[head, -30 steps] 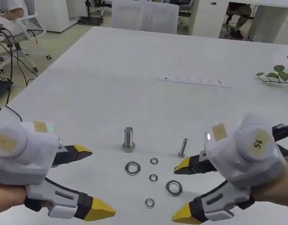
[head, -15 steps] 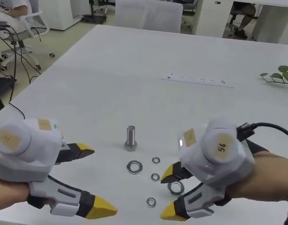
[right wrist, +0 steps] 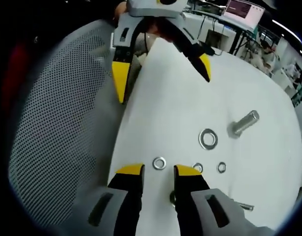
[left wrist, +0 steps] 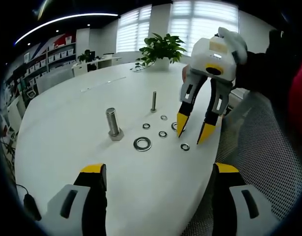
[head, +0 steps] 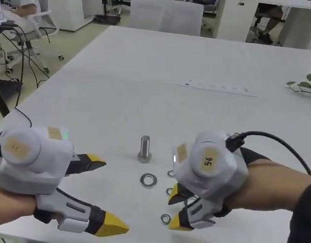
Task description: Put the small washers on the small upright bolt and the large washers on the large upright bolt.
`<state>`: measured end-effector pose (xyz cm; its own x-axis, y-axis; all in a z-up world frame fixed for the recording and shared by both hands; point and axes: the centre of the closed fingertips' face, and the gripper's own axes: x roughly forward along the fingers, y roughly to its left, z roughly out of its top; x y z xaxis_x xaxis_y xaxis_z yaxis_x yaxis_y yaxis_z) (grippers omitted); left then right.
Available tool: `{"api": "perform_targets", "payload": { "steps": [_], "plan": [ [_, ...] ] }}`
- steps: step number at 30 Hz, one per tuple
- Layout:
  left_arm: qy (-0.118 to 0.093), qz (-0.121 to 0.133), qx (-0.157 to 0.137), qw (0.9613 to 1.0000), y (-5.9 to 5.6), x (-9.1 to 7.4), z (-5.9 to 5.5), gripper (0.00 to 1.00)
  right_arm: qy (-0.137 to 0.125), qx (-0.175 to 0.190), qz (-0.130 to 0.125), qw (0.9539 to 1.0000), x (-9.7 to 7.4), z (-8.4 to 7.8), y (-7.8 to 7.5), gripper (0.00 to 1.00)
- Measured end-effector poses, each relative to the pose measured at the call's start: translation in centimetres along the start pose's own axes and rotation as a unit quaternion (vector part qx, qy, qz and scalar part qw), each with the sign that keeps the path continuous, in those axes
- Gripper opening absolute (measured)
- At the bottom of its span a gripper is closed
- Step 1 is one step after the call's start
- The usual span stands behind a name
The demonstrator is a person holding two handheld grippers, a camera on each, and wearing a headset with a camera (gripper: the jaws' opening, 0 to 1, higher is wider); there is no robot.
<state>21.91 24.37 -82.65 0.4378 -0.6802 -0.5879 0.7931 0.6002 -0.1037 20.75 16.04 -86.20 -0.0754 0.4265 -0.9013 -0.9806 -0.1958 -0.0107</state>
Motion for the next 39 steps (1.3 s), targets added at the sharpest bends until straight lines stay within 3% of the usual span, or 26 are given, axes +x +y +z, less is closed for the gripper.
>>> {"api": "perform_targets", "payload": {
  "steps": [14, 32, 39],
  "plan": [
    [0.001, 0.002, 0.002, 1.0, 0.0, 0.0, -0.1, 0.89, 0.044, -0.025, 0.023, 0.9985, 1.5, -0.5, 0.3, 0.2],
    [0.0, 0.004, 0.003, 1.0, -0.1, -0.1, 0.0, 0.88, 0.088, -0.051, 0.012, 0.9947, 1.7, -0.5, 0.0, 0.15],
    [-0.001, 0.003, 0.004, 1.0, 0.0, 0.0, 0.0, 0.87, 0.09, -0.049, 0.012, 0.9946, 1.6, -0.6, 0.0, 0.14]
  ]
}}
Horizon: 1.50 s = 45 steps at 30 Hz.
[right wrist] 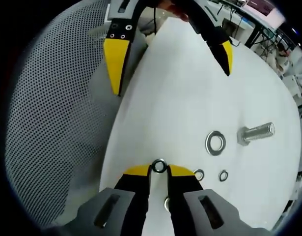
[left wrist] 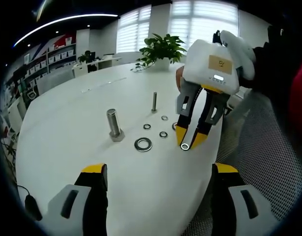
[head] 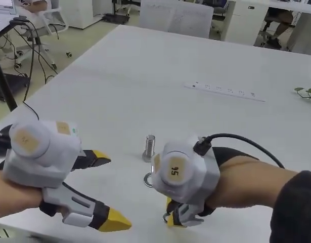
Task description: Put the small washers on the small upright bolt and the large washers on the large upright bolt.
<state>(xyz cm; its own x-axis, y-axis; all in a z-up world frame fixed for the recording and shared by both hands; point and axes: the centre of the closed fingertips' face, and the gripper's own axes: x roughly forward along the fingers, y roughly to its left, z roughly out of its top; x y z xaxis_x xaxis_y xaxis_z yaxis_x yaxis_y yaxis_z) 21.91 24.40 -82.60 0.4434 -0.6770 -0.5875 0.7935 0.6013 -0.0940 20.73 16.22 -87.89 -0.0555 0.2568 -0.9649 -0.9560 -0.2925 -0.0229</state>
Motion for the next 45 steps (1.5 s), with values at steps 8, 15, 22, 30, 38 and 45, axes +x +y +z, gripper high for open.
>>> {"api": "perform_targets", "payload": {
  "steps": [8, 15, 22, 30, 38, 45],
  "plan": [
    [0.001, -0.001, 0.001, 1.0, 0.0, 0.1, 0.0, 0.87, 0.021, -0.011, -0.003, 0.9997, 0.1, 0.0, 0.1, 0.14],
    [0.0, -0.001, 0.001, 1.0, -0.1, 0.1, 0.1, 0.87, 0.013, 0.0, 0.001, 0.9999, 0.0, -0.1, 0.0, 0.14],
    [-0.002, -0.002, 0.003, 1.0, -0.1, 0.0, 0.2, 0.87, 0.006, 0.018, -0.001, 0.9998, -0.2, -0.4, -0.3, 0.13],
    [-0.005, -0.005, 0.015, 0.9999, -0.3, 0.0, 0.9, 0.87, -0.003, 0.031, -0.002, 0.9995, -1.0, -0.7, -0.5, 0.13],
    [-0.009, -0.008, 0.025, 0.9996, -0.6, -0.1, 1.6, 0.87, -0.023, 0.062, -0.01, 0.9978, -3.3, -1.4, -1.2, 0.13],
    [-0.023, -0.015, 0.028, 0.9992, -1.2, -0.2, 3.0, 0.87, -0.032, 0.086, -0.026, 0.9954, -5.4, -2.3, -2.0, 0.13]
  ]
}}
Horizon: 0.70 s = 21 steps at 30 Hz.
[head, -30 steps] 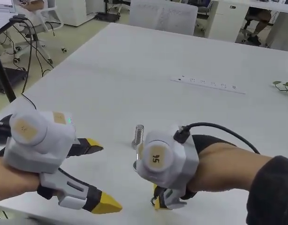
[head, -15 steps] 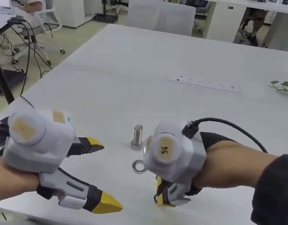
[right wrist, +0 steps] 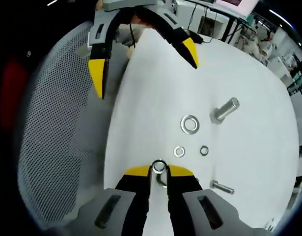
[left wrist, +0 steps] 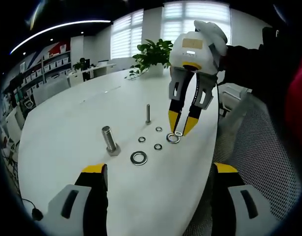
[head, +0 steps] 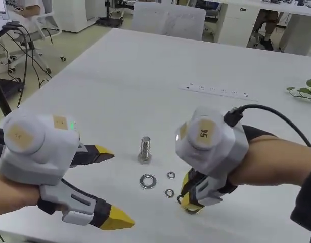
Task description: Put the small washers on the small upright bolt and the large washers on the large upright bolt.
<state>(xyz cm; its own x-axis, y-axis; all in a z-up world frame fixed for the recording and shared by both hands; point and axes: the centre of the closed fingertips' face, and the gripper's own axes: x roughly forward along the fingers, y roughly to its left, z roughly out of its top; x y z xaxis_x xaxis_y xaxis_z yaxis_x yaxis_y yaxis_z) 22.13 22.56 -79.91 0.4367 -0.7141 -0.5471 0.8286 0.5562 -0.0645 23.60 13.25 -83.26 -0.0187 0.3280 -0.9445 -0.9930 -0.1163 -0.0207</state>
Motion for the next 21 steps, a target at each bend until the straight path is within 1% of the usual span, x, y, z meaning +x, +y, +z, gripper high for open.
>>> {"api": "perform_targets", "payload": {
  "steps": [5, 8, 10, 14, 17, 19, 20, 21],
  "plan": [
    [-0.007, -0.006, 0.005, 0.9999, -0.4, 0.2, 0.9, 0.87, -0.006, 0.015, -0.011, 0.9998, -1.3, -0.6, -0.7, 0.13],
    [-0.01, -0.009, 0.009, 0.9999, -0.6, 0.5, 1.4, 0.87, -0.004, 0.022, -0.022, 0.9995, -2.2, -1.1, -1.3, 0.13],
    [-0.013, -0.012, 0.01, 0.9998, -0.7, 0.7, 1.8, 0.87, -0.008, 0.03, -0.03, 0.9991, -2.9, -1.4, -1.7, 0.13],
    [-0.02, -0.016, 0.013, 0.9996, -0.6, 1.0, 2.6, 0.87, -0.009, 0.038, -0.044, 0.9983, -4.2, -1.9, -2.4, 0.13],
    [-0.027, -0.014, 0.011, 0.9995, -0.4, 0.9, 3.1, 0.87, -0.008, 0.045, -0.055, 0.9974, -5.3, -2.4, -3.1, 0.13],
    [-0.032, -0.016, 0.01, 0.9993, -0.7, 0.7, 3.8, 0.87, -0.008, 0.049, -0.064, 0.9967, -6.1, -2.6, -3.5, 0.13],
    [-0.047, -0.02, 0.017, 0.9986, -1.0, 0.5, 4.7, 0.87, -0.009, 0.051, -0.067, 0.9964, -6.3, -2.6, -3.6, 0.13],
    [-0.052, -0.022, 0.018, 0.9982, -1.2, 0.4, 5.1, 0.87, -0.01, 0.053, -0.071, 0.996, -6.7, -2.7, -3.9, 0.13]
  ]
}}
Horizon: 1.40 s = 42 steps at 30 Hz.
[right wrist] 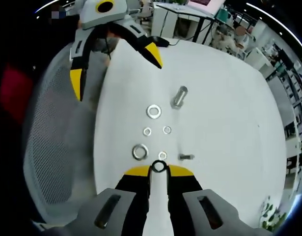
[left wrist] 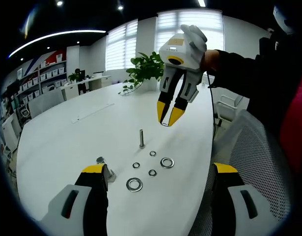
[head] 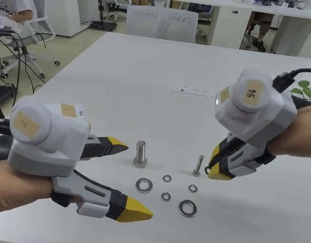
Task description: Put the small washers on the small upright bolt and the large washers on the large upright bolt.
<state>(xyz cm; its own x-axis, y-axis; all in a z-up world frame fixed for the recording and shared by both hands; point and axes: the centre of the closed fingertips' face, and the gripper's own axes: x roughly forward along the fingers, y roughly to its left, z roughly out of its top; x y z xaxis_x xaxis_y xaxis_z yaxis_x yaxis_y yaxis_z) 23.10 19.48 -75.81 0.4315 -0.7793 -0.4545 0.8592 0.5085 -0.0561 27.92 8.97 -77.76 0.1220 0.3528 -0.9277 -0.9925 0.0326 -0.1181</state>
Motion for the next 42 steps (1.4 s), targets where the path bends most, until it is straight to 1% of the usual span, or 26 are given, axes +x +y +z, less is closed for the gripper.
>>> {"api": "perform_targets", "payload": {
  "steps": [2, 4, 5, 8, 12, 15, 17, 20, 24, 28, 30, 34, 38, 42],
  "plan": [
    [0.0, -0.003, 0.0, 1.0, -0.1, 0.0, 0.5, 0.87, -0.001, 0.003, -0.005, 1.0, -0.4, 0.0, -0.5, 0.13],
    [-0.004, -0.012, 0.013, 0.9998, -0.4, 0.2, 1.1, 0.87, 0.0, 0.004, -0.01, 0.9999, -0.7, -0.1, -0.8, 0.13],
    [-0.002, -0.017, 0.015, 0.9998, -0.4, 0.4, 1.2, 0.87, 0.0, 0.004, -0.012, 0.9999, -1.0, 0.0, -0.9, 0.13],
    [0.001, -0.018, 0.016, 0.9997, -0.1, 0.9, 1.2, 0.87, 0.001, 0.004, -0.016, 0.9999, -1.2, 0.1, -1.2, 0.13],
    [-0.008, -0.023, 0.015, 0.9996, -0.3, 1.2, 1.5, 0.86, 0.0, 0.002, -0.02, 0.9998, -1.5, 0.5, -1.7, 0.13],
    [-0.006, -0.022, 0.011, 0.9997, -0.2, 1.2, 1.0, 0.86, 0.001, 0.001, -0.023, 0.9997, -1.3, 0.5, -2.5, 0.13],
    [-0.007, -0.019, 0.004, 0.9998, 0.0, 1.2, 0.7, 0.86, 0.001, 0.0, -0.024, 0.9997, -1.3, 0.7, -2.7, 0.13],
    [-0.008, -0.018, -0.003, 0.9998, 0.1, 1.4, 0.3, 0.86, 0.005, -0.006, -0.024, 0.9997, -1.2, 0.9, -3.4, 0.13],
    [-0.006, -0.02, -0.007, 0.9998, -0.1, 1.4, -0.1, 0.86, 0.014, -0.016, -0.019, 0.9996, -0.6, 1.0, -3.7, 0.13],
    [-0.011, -0.017, -0.012, 0.9997, 0.1, 1.2, -0.1, 0.86, 0.023, -0.02, -0.011, 0.9995, 0.3, 0.9, -4.4, 0.13],
    [-0.011, -0.016, -0.013, 0.9997, 0.1, 1.1, -0.2, 0.86, 0.026, -0.019, -0.004, 0.9995, 0.8, 0.8, -4.3, 0.13],
    [-0.005, -0.018, -0.014, 0.9997, 0.0, 1.1, -0.8, 0.86, 0.037, -0.021, 0.003, 0.9991, 1.9, 0.4, -4.8, 0.13],
    [-0.005, -0.02, -0.015, 0.9997, 0.1, 1.0, -0.9, 0.86, 0.047, -0.021, 0.01, 0.9986, 2.7, 0.0, -5.0, 0.13],
    [-0.006, -0.023, -0.015, 0.9996, 0.0, 1.0, -0.9, 0.86, 0.046, -0.017, 0.016, 0.9987, 3.2, -0.2, -5.3, 0.13]
  ]
}}
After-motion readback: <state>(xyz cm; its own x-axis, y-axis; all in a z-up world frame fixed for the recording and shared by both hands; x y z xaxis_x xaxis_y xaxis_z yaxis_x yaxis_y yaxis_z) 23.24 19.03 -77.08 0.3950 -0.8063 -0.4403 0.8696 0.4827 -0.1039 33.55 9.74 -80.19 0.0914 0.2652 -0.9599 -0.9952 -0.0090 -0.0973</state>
